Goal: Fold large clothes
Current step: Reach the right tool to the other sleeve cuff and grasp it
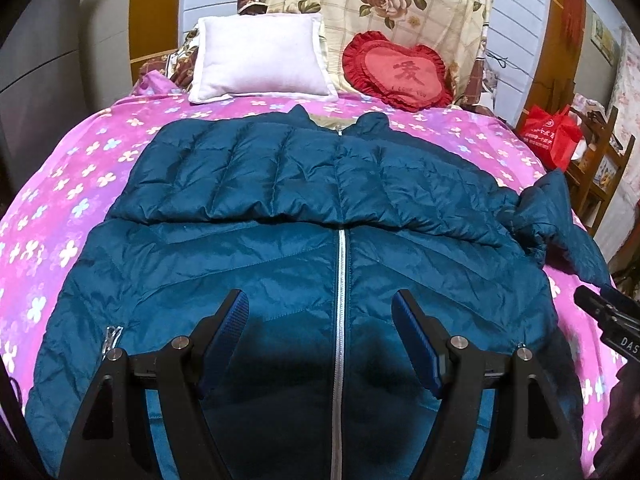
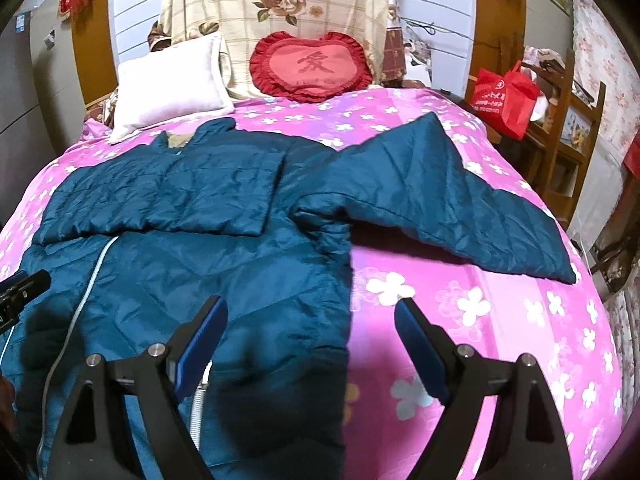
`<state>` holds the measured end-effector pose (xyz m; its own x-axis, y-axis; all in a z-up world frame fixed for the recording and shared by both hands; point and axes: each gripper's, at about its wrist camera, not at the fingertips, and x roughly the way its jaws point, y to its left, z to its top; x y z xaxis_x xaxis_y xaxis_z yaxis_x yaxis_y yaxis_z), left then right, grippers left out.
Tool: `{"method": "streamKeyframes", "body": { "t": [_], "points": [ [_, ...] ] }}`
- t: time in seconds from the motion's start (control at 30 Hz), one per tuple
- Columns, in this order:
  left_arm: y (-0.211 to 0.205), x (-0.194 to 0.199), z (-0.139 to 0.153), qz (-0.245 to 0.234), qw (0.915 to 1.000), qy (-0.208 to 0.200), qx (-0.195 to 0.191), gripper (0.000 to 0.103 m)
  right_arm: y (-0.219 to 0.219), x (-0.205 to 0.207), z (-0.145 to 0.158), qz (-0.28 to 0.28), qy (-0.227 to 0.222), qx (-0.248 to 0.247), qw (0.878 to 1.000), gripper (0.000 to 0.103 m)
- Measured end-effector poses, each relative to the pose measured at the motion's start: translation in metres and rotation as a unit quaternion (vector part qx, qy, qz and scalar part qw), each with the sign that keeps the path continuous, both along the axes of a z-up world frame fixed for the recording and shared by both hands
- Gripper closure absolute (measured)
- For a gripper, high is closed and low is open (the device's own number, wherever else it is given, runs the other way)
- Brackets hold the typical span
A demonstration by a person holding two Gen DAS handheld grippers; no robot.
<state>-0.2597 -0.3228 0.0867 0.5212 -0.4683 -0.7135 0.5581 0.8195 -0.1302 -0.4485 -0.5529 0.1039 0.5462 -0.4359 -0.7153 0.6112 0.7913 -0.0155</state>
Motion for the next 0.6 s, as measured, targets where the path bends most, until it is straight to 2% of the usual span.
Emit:
{"method": "streamKeyframes", "body": {
  "t": [0.33, 0.47, 0.6],
  "points": [
    [-0.01, 0.014, -0.018, 0.006, 0.9998, 0.016, 0.006, 0.048, -0.035, -0.006, -0.009, -0.024, 0.015, -0.005, 1.0, 0.015],
    [-0.012, 0.018, -0.024, 0.005, 0.9998, 0.021, 0.005, 0.049, -0.06, -0.018, -0.02, -0.049, 0.031, -0.003, 0.998, 0.015],
    [-0.014, 0.023, -0.032, 0.005, 0.9994, 0.034, 0.009, 0.048, -0.09, -0.039, -0.028, -0.099, 0.044, -0.029, 0.994, 0.015]
  ]
}}
